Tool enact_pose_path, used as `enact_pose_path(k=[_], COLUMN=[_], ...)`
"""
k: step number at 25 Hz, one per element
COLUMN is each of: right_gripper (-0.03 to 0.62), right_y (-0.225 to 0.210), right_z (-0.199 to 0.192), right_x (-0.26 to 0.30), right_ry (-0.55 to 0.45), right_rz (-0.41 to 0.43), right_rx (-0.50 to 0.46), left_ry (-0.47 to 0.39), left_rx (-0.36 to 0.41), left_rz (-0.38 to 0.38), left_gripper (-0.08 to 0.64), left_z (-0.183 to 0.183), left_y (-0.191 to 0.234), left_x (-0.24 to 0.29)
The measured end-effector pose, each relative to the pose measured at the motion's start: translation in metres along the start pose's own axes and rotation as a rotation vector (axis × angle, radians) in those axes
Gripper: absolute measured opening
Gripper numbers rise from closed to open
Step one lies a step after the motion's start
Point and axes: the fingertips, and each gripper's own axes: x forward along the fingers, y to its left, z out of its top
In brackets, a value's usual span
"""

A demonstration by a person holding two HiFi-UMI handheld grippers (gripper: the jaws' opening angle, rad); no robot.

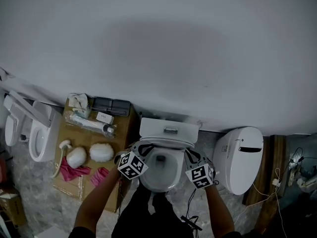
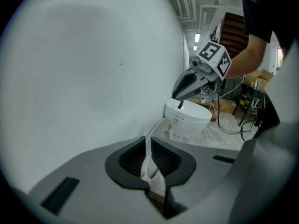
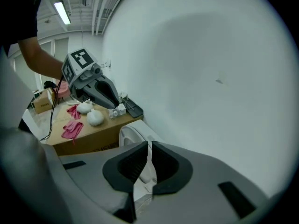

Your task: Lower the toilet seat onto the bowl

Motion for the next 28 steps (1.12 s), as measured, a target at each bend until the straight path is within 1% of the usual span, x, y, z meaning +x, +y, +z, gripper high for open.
enact_pose_path(k=[2,4,6,9,13,19,22,26,27,28], right_gripper=[0.032,0.032,0.032,0.032,0.032,0.033,0.037,0.04,0.04,0.04], right_y=[-0.001,-0.002,-0.005,-0.009,-0.012,-0.013,-0.014,-0.012,-0.012,-0.011], right_z=[-0.012,-0.025,-0.04,-0.059,-0.07,-0.077,-0.077,-0.078,-0.078,-0.079], right_x=[0.016,0.029,0.041,0.06,0.079,0.093,0.095,0.095,0.095,0.095], right_ry=[0.03,0.061,0.099,0.154,0.195,0.233,0.24,0.243,0.246,0.25], right_rz=[0.018,0.027,0.024,0.028,0.04,0.039,0.039,0.039,0.043,0.052], right_rx=[-0.007,-0.014,-0.033,-0.08,-0.146,-0.242,-0.252,-0.284,-0.293,-0.3], left_ry=[0.042,0.087,0.123,0.158,0.203,0.214,0.218,0.21,0.208,0.206], left_rx=[0.043,0.078,0.096,0.102,0.135,0.139,0.17,0.18,0.182,0.183], left_rz=[-0.023,-0.039,-0.056,-0.072,-0.077,-0.085,-0.084,-0.072,-0.067,-0.064], left_gripper=[0.07,0.098,0.101,0.103,0.103,0.097,0.098,0.098,0.095,0.077], left_z=[-0.01,-0.023,-0.037,-0.055,-0.07,-0.074,-0.074,-0.075,-0.075,-0.075], left_y=[0.001,0.0,0.0,0.005,0.012,0.015,0.014,0.014,0.014,0.014], left_x=[0.019,0.037,0.053,0.073,0.088,0.094,0.094,0.093,0.093,0.092])
